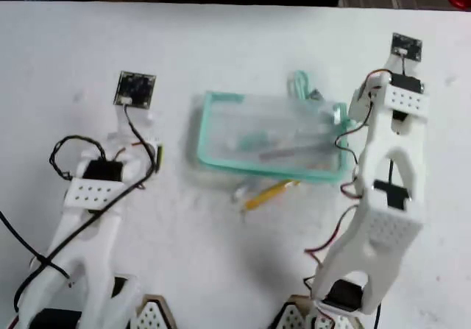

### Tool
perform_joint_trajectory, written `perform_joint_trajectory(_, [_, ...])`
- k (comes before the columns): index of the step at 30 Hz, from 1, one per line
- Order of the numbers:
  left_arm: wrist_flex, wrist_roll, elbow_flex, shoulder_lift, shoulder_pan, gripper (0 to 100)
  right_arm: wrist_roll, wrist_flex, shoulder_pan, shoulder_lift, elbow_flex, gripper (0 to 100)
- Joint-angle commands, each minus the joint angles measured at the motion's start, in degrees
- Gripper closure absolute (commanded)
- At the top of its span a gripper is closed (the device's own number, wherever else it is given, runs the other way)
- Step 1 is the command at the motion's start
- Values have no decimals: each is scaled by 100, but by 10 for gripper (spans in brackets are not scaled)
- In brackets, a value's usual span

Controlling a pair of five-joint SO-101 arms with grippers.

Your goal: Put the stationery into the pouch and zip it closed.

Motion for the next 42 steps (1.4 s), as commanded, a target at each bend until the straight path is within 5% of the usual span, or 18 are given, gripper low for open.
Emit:
perform_joint_trajectory(1, [-255, 18, -53, -31, 4, 940, -70, 523, -259, 435, -1055, 964])
perform_joint_trajectory(13, [-308, 18, -44, -31, 4, 940, -18, 1622, -1473, 866, -2127, 981])
perform_joint_trajectory(16, [-308, 18, -44, -31, 4, 940, 651, 1763, -1807, 743, -2163, 981])
perform_joint_trajectory(21, [-308, 9, -62, -31, 4, 940, 633, 1727, -1587, 426, -2163, 978])
perform_joint_trajectory(25, [-316, 9, -79, -31, 13, 940, 220, 1508, -1560, 400, -2163, 947])
perform_joint_trajectory(31, [-308, 9, -70, -31, 13, 940, 9, 848, -1912, 391, -2171, 775])
perform_joint_trajectory(42, [-308, 9, -70, -31, 13, 940, -35, 13, -2308, 409, -2171, 789])
